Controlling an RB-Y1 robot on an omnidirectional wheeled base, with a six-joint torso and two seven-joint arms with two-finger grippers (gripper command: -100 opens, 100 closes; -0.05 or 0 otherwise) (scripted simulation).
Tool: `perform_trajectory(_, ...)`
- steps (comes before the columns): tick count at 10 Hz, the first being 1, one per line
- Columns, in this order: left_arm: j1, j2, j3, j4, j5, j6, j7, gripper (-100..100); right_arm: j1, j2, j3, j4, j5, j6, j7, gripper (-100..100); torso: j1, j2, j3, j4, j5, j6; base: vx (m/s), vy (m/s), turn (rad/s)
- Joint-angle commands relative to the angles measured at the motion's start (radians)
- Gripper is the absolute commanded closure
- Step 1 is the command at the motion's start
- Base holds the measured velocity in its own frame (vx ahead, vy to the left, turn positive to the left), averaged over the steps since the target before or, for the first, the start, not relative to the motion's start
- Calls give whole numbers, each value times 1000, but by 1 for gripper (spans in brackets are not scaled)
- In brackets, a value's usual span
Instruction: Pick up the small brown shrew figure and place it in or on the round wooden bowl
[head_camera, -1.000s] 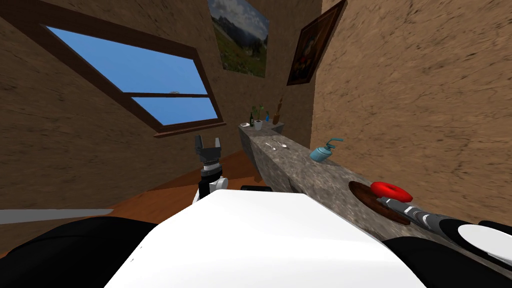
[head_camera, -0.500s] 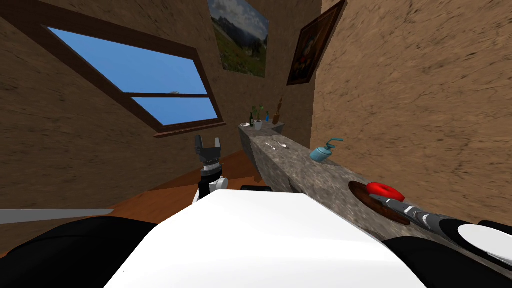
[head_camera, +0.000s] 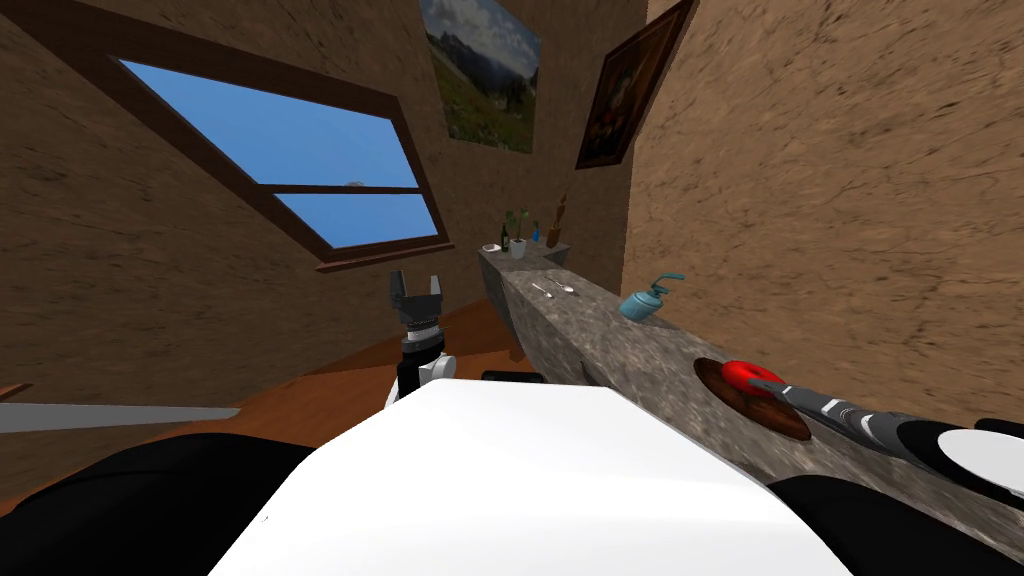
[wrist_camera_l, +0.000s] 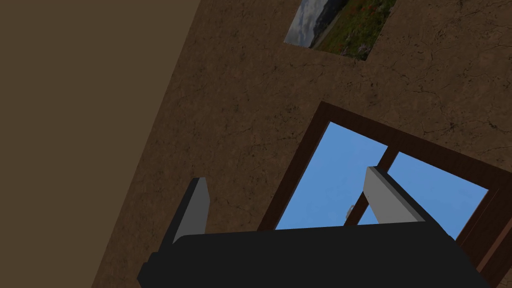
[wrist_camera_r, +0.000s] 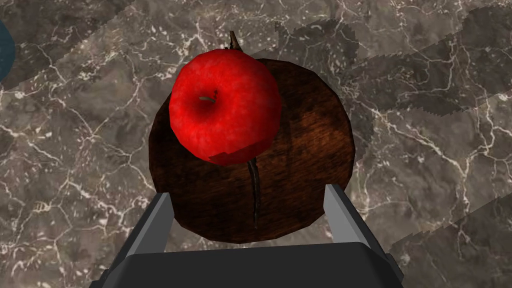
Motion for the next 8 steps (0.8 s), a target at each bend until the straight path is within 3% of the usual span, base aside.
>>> perform_trajectory(1,0,0,0,0,0,0,0,0,23,-31,-16,-10,-4,8,-35,-100,0,0,0,0,0,0,-53,-5,14)
perform_trajectory(2,0,0,0,0,0,0,0,0,35,-48,-25,-13,-10,13,-49,-100,0,-1,0,0,0,0,-43,7,13)
perform_trajectory(3,0,0,0,0,0,0,0,0,21,-38,-12,-6,-6,8,-36,-100,0,-1,-1,0,0,0,-18,5,3)
perform_trajectory(4,0,0,0,0,0,0,0,0,22,-40,-13,-7,-7,8,-40,0,0,-2,-1,0,0,0,0,0,0)
perform_trajectory(8,0,0,0,0,0,0,0,0,22,-40,-13,-7,-7,8,-40,0,0,-4,-2,-1,0,0,0,0,0)
